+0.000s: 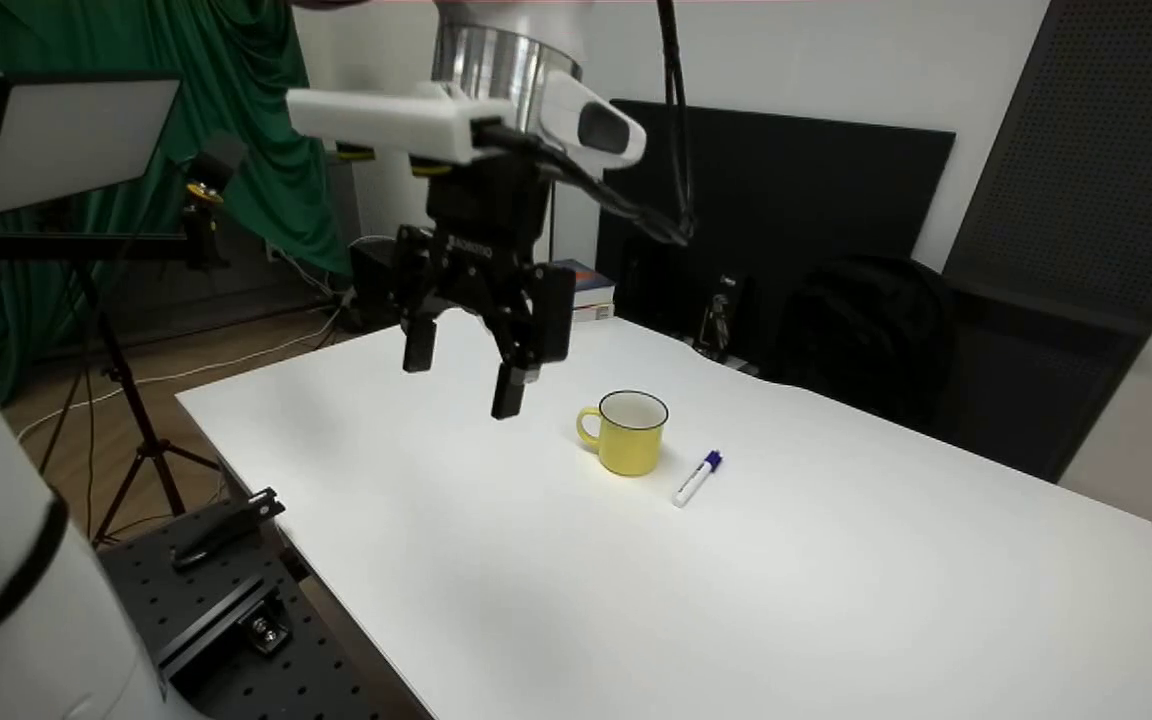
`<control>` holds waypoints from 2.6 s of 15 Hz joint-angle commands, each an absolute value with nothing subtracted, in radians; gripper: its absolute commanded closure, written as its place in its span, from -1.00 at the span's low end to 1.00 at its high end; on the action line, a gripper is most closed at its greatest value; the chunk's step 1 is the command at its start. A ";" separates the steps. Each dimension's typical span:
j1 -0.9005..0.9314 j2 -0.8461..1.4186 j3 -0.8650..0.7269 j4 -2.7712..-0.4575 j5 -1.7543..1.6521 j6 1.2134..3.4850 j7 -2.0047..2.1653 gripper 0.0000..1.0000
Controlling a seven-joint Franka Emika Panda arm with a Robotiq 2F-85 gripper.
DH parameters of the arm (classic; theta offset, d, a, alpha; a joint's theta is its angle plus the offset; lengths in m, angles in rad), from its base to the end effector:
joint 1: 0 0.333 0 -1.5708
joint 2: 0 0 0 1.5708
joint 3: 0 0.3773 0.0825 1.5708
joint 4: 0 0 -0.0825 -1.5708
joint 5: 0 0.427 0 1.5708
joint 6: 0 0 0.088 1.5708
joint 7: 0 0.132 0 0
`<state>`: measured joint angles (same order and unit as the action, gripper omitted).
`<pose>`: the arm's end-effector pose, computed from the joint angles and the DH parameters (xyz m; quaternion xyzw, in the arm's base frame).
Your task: Put the marker in the cup
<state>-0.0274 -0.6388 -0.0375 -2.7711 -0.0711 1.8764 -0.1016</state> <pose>0.2976 -0.0252 0.3775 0.9909 0.0382 -0.1288 0.0110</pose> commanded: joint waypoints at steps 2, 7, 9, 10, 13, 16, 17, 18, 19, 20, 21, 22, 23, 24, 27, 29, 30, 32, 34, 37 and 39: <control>-0.081 -0.394 -0.105 -2.736 -0.116 2.106 -0.139 -1.00; -0.115 -0.109 -0.150 -2.614 -0.087 2.336 -0.154 -1.00; -0.117 -0.009 -0.152 -2.529 -0.067 2.344 -0.157 -1.00; -0.118 0.042 -0.150 -2.477 -0.054 2.332 -0.156 -1.00; -0.123 0.168 -0.139 -2.331 -0.018 2.288 -0.148 -1.00; -0.127 0.273 -0.130 -2.199 -0.006 2.250 -0.139 -1.00; -0.128 0.307 -0.127 -2.157 -0.001 2.236 -0.137 -1.00; -0.128 0.336 -0.125 -2.119 -0.004 2.225 -0.133 -1.00; -0.128 0.366 -0.121 -2.082 -0.004 2.212 -0.132 -1.00; -0.126 0.397 -0.118 -2.045 -0.008 2.203 -0.128 -1.00; -0.126 0.422 -0.115 -2.014 -0.010 2.195 -0.127 -1.00; -0.125 0.451 -0.111 -1.982 -0.009 2.197 -0.122 -1.00; -0.121 0.474 -0.111 -1.955 -0.015 2.204 -0.107 -1.00; -0.116 0.497 -0.110 -1.930 -0.019 2.216 -0.089 -1.00; -0.112 0.555 -0.094 -1.856 -0.003 2.216 -0.070 -1.00; -0.105 0.578 -0.082 -1.830 0.001 2.225 -0.062 -1.00; -0.097 0.584 -0.078 -1.827 -0.001 2.236 -0.057 -1.00; -0.086 0.589 -0.064 -1.828 0.000 2.253 -0.054 -1.00; -0.070 0.585 -0.054 -1.849 -0.003 2.285 -0.052 -1.00; -0.038 0.576 -0.057 -1.897 -0.029 2.362 -0.034 -1.00; -0.022 0.573 -0.061 -1.939 -0.042 2.425 -0.027 -1.00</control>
<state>-0.0421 0.5816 -0.0559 -1.8845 -0.0110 2.3457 -0.0746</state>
